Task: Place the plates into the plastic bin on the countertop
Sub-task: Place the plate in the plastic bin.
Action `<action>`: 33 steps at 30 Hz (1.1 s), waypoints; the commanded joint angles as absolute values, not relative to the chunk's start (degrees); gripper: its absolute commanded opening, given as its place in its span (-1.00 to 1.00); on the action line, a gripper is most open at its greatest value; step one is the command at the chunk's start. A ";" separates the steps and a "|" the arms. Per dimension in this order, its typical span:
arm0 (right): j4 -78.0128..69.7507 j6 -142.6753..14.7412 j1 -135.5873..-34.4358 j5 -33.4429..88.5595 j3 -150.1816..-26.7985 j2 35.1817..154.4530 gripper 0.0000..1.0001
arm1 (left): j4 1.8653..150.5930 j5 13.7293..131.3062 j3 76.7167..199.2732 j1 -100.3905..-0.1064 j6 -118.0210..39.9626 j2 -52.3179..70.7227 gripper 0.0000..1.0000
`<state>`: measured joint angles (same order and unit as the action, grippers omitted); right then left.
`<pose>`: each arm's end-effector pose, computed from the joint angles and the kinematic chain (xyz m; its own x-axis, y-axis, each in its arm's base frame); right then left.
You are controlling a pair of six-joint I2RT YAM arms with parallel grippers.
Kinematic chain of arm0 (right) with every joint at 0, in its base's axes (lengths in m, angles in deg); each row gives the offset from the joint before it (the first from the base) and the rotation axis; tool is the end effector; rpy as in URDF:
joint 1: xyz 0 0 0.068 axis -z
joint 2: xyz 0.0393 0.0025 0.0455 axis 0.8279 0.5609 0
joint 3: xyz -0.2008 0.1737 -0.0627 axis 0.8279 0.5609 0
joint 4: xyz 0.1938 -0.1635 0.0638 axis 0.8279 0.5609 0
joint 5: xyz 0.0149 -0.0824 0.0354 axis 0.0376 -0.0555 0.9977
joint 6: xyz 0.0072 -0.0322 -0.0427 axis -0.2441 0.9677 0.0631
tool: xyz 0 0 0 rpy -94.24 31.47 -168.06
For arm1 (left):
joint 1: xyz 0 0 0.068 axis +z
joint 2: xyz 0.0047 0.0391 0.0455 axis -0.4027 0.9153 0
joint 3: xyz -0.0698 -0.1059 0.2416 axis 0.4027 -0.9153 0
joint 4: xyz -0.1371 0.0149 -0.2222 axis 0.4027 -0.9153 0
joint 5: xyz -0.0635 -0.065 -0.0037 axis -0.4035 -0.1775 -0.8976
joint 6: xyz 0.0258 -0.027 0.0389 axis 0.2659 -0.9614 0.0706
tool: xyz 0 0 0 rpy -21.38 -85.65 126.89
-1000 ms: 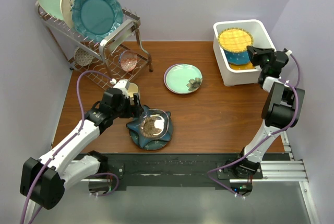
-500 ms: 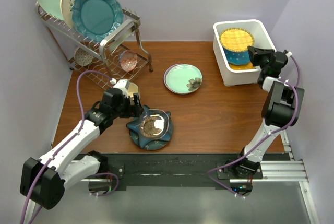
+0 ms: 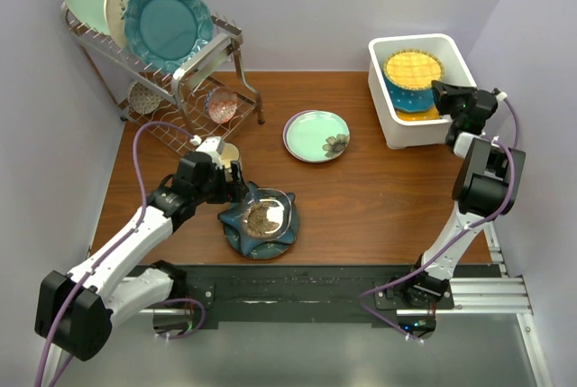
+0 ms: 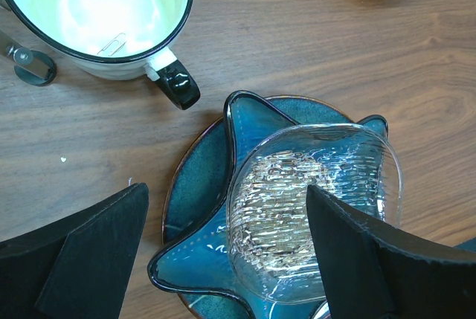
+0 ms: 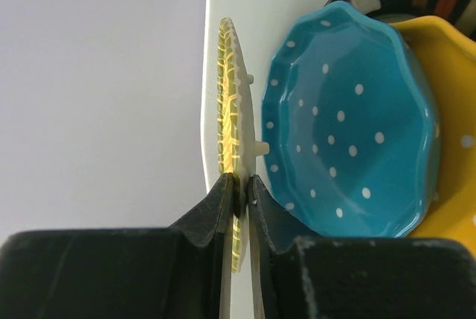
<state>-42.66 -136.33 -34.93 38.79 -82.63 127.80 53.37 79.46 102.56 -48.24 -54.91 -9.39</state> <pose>0.4262 -0.1508 0.2144 0.0181 0.9883 -0.1514 0.1088 0.1486 0.9829 0.1900 -0.0874 0.2350 -0.7265 -0.1756 -0.6644 0.1074 0.9259 -0.3622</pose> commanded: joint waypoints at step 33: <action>-29.95 -129.22 -34.09 40.83 -81.59 116.40 0.14 | 55.58 78.85 102.21 -47.92 -55.40 -8.99 0.83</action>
<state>-28.74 -129.14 -34.61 39.14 -82.72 121.87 53.50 79.39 102.56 -48.24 -54.91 -8.97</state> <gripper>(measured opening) 0.565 0.915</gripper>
